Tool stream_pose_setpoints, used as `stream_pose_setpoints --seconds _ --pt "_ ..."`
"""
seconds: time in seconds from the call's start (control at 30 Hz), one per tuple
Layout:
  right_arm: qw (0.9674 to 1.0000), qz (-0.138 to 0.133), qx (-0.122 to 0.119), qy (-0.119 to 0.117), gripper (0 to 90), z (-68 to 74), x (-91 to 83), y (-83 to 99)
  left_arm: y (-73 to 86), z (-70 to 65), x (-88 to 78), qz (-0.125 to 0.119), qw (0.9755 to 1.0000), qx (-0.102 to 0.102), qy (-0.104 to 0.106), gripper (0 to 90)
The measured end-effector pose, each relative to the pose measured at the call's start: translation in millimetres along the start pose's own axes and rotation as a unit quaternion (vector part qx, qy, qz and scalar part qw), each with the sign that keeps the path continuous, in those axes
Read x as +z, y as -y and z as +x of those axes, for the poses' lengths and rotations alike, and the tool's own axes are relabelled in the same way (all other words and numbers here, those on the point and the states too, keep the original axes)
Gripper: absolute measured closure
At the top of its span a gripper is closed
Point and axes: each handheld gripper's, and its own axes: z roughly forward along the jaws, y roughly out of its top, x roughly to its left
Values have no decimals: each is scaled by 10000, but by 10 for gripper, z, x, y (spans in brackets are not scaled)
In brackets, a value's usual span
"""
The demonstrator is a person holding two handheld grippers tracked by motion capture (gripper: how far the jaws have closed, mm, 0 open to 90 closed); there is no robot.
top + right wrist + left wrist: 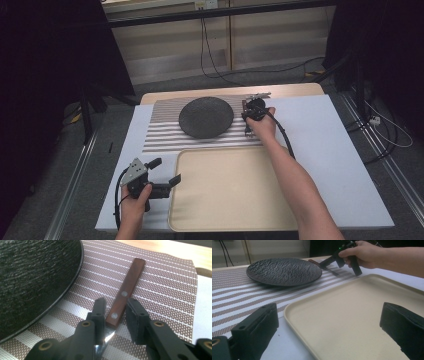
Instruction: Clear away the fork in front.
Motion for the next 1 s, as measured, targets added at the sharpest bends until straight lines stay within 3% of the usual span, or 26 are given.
stream_pose_setpoints --seconds 0.1,0.37,0.5,0.63,0.7,0.73,0.83,0.9,0.93,1.0 --pt "10000 77 -25 24 781 -14 -9 -8 1 1 1 4 10000 4 3 23" --pt "9992 331 -199 -123 782 -4 -116 23 -4 0 7 -12 10000 5 4 23" --pt "9987 437 -174 -207 782 -28 -219 86 -5 4 1 -13 10000 14 -3 24" --pt "9979 488 -235 -345 757 -59 -282 137 -11 2 -5 -72 10000 -42 23 24" --pt "9980 491 -253 -305 683 -20 -279 141 -14 -4 -8 -67 10000 -24 14 24" --pt "9973 526 -436 -260 683 8 -275 133 -12 -4 -8 -53 10000 -23 14 24" --pt "9976 570 -346 -190 686 25 -258 115 -18 -1 -7 -75 10000 -11 16 24" --pt "9979 600 -205 -154 721 22 -257 109 -23 -2 -6 -100 9999 -16 16 24" --pt "9980 586 -200 -101 784 24 -254 109 -23 -1 -5 -103 9999 -17 15 24" --pt "9983 550 -158 -149 786 4 -252 115 -22 0 -4 -92 10000 -4 6 24"
